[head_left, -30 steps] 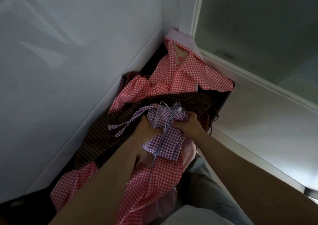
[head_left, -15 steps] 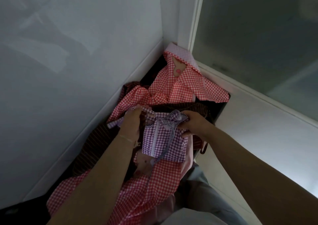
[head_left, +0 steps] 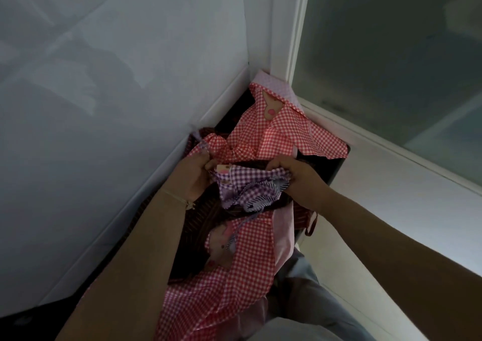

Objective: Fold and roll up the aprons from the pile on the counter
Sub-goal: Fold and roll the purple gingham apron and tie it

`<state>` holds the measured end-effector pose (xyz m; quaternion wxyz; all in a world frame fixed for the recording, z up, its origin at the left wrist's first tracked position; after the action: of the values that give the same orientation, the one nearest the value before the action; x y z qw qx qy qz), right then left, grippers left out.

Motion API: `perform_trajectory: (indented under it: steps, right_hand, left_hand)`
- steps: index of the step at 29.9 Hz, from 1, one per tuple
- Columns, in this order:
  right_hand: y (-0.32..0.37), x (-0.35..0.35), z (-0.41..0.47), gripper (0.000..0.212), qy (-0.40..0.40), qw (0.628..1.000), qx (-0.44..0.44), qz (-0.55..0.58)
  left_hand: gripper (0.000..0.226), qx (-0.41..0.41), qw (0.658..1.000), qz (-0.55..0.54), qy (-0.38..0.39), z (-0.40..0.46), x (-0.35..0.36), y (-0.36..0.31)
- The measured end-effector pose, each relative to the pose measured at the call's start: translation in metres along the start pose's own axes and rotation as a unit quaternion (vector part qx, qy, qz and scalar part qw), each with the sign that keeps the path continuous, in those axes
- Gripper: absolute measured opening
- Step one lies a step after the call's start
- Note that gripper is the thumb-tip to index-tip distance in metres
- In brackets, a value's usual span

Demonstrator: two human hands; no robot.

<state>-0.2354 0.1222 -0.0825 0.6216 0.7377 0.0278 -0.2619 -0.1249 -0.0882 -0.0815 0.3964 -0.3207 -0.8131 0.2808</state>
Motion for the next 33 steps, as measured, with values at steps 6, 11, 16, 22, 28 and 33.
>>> perform_trajectory:
  steps: [6,11,16,22,28,33]
  right_hand:
    - [-0.025,0.028,-0.015,0.047,0.064,0.987,-0.085,-0.123]
    - [-0.030,0.036,-0.031,0.058,0.077,0.962,-0.125,-0.229]
    - [-0.034,0.041,-0.045,0.048,0.089,0.902,-0.155,-0.393]
    - [-0.052,0.050,-0.049,0.041,0.134,0.872,-0.146,-0.447]
    - [-0.070,0.053,-0.048,0.040,0.163,0.961,0.088,-0.206]
    - [-0.065,0.055,-0.031,0.036,0.071,0.971,0.227,0.012]
  left_hand:
    - [0.036,-0.047,0.864,0.501,0.031,-0.001,0.010,0.008]
    - [0.025,-0.087,0.723,0.665,0.166,0.002,0.027,0.048]
    - [0.037,0.142,0.567,0.801,0.130,-0.001,0.023,0.085]
    - [0.033,0.226,0.609,0.751,0.116,-0.004,0.016,0.110]
    - [0.022,0.012,0.773,0.623,0.116,-0.012,0.005,0.124]
    - [0.025,-0.086,0.945,0.313,0.041,-0.030,-0.006,0.125]
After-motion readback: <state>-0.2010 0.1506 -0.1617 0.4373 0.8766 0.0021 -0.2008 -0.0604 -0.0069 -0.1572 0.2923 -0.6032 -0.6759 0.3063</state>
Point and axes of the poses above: each hand's wrist, its own z-axis towards the middle knuckle, its own x-axis out of the palm, y = z × x, the point moved 2 cm from there along z, towards the middle knuckle, and after that the axes turned 12 degrees about y, right-handed, at the moved point
